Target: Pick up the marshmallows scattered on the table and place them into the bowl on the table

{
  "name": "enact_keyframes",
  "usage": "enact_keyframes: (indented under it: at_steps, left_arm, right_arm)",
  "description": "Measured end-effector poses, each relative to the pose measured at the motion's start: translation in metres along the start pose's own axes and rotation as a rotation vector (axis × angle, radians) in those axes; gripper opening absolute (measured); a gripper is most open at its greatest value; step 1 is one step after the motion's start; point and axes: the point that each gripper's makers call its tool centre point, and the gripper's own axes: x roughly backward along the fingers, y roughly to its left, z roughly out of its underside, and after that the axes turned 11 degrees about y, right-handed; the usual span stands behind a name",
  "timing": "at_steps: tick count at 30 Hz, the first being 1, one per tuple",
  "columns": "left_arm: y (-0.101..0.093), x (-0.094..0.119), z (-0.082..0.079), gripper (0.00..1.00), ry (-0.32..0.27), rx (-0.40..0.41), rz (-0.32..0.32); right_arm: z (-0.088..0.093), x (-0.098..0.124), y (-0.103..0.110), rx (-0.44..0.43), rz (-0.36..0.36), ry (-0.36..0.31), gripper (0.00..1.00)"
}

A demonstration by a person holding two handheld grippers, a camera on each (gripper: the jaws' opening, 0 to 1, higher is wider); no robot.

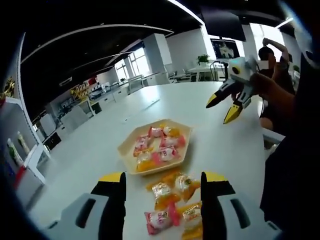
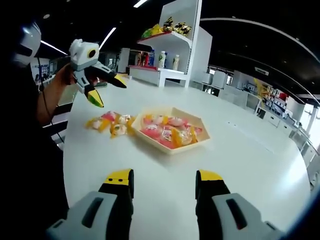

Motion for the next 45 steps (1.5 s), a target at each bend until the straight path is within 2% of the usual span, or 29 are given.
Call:
enact_keyframes:
  at_steps: [8,14,21,31,37,41,45]
  left_arm:
    - [-0.015,-0.003,0.008,0.60,0.046,-0.027,0.047]
    - [-0.017,-0.005,0.016,0.60,0.081,-0.032,0.051]
    - [-0.032,-0.006,0.023,0.61,0.107,-0.045,0.111]
    - [-0.036,-0.006,0.028,0.62,0.121,-0.012,0.143]
    - [-0.038,-0.008,0.036,0.62,0.148,-0.005,0.149]
    - [-0.037,-0.009,0.045,0.60,0.190,0.007,0.140]
    - [-0.037,-0.009,0.048,0.58,0.200,0.022,0.146]
  right_arm:
    - [0.003,-0.002,0.002,-0.001,-0.005,0.012,0.49]
    - [0.003,-0.003,0.002,-0.001,-0.006,0.013,0.49]
    - [0.004,-0.003,0.002,-0.003,-0.004,0.018,0.49]
    - [0.005,-0.002,0.001,0.001,-0.001,0.021,0.49]
    - [0.006,-0.002,0.001,0.000,-0.001,0.025,0.49]
    - [0.006,-0.003,0.001,-0.001,-0.001,0.024,0.49]
    - [0.006,-0.002,0.002,0.002,-0.001,0.023,0.49]
